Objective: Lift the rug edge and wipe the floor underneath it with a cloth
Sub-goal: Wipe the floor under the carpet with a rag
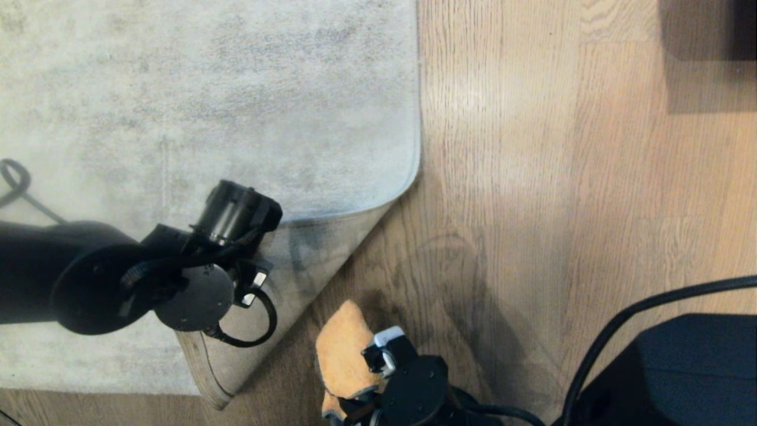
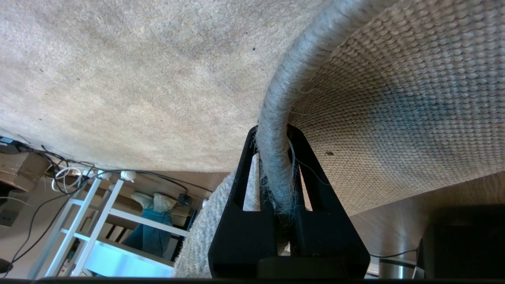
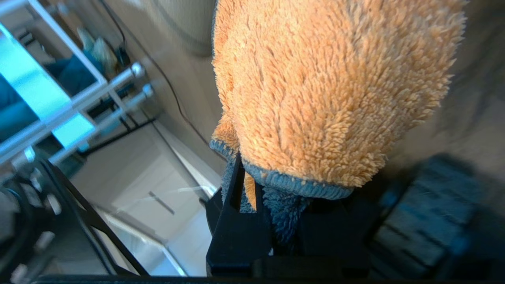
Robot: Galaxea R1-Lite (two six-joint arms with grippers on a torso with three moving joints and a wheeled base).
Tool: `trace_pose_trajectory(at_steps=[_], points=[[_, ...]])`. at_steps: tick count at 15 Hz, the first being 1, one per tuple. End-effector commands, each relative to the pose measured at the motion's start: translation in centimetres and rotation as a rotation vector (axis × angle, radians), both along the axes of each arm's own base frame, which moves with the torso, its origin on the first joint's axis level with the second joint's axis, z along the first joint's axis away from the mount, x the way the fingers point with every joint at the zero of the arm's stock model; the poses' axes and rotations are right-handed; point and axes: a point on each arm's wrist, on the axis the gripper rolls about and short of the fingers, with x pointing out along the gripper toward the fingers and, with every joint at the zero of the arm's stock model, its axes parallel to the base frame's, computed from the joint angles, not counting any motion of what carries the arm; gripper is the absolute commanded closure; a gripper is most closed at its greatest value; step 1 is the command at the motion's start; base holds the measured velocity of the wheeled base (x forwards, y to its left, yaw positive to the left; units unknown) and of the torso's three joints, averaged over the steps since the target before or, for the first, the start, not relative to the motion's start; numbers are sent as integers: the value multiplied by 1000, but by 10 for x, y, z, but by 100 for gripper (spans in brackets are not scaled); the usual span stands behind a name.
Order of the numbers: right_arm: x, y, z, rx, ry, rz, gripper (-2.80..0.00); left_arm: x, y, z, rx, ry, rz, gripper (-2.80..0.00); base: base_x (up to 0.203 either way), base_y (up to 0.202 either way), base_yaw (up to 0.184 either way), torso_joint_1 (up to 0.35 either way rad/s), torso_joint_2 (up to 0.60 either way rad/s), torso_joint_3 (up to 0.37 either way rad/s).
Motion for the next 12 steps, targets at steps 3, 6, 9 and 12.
trace_pose_trajectory(at_steps=[3,6,9,12], points=[[2,19,-43,-55,24,5,0,2,-1,-3,9,7,3,0,0,0,0,0,0,0],[9,31,-53,-49,10,-10,0,2,-1,-4,11,10,3,0,0,0,0,0,0,0],[22,43,-52,-18,-12,-35,0,2,-1,-4,10,10,4,0,0,0,0,0,0,0],[47,42,-44,-3,-58,-72,0,2,-1,-4,10,9,4,0,0,0,0,0,0,0]])
